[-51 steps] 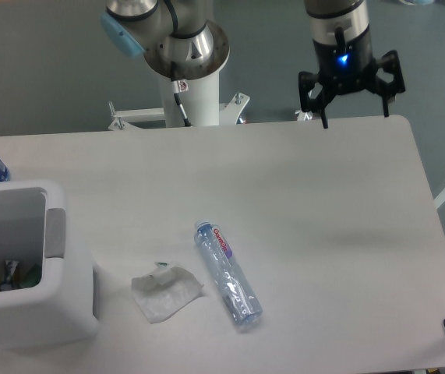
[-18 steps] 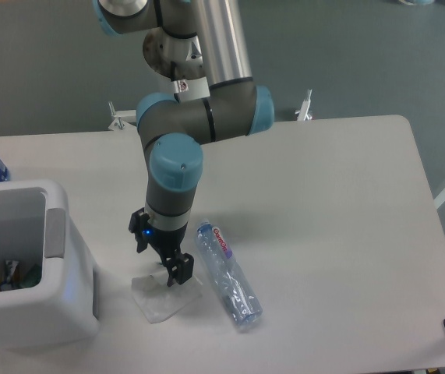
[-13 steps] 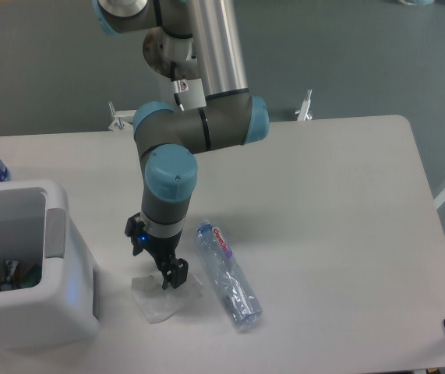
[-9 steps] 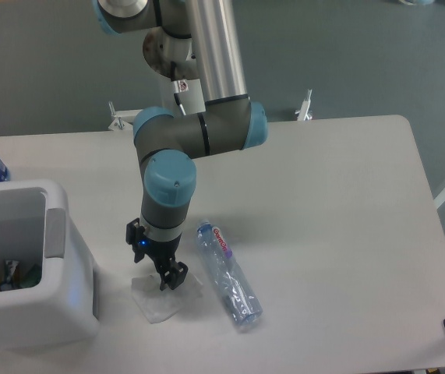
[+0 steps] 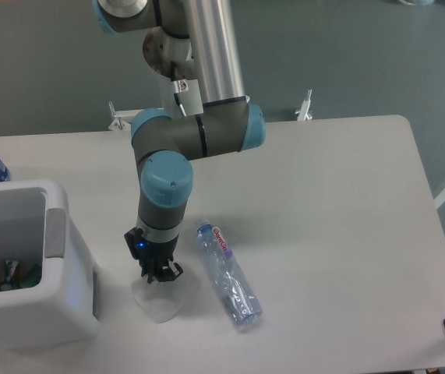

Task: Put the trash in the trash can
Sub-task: 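Lift the tissue and carry it over the white trash bin, then open the gripper to drop the tissue into the bin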

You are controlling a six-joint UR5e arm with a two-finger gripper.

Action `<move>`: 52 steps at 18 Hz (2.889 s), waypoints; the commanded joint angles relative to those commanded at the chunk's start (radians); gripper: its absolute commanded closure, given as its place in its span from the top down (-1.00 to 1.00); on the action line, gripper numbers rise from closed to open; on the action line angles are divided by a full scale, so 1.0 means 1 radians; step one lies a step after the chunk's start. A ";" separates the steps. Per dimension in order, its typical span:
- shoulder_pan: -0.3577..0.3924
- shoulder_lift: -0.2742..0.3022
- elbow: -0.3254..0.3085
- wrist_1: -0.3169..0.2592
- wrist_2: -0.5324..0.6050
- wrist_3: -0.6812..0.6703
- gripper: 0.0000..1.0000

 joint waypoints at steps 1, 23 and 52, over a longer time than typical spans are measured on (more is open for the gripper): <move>0.002 0.012 0.012 0.000 -0.002 -0.025 -1.00; -0.013 0.316 0.278 -0.002 -0.133 -0.858 -1.00; 0.138 0.243 0.227 -0.003 -0.006 -0.887 1.00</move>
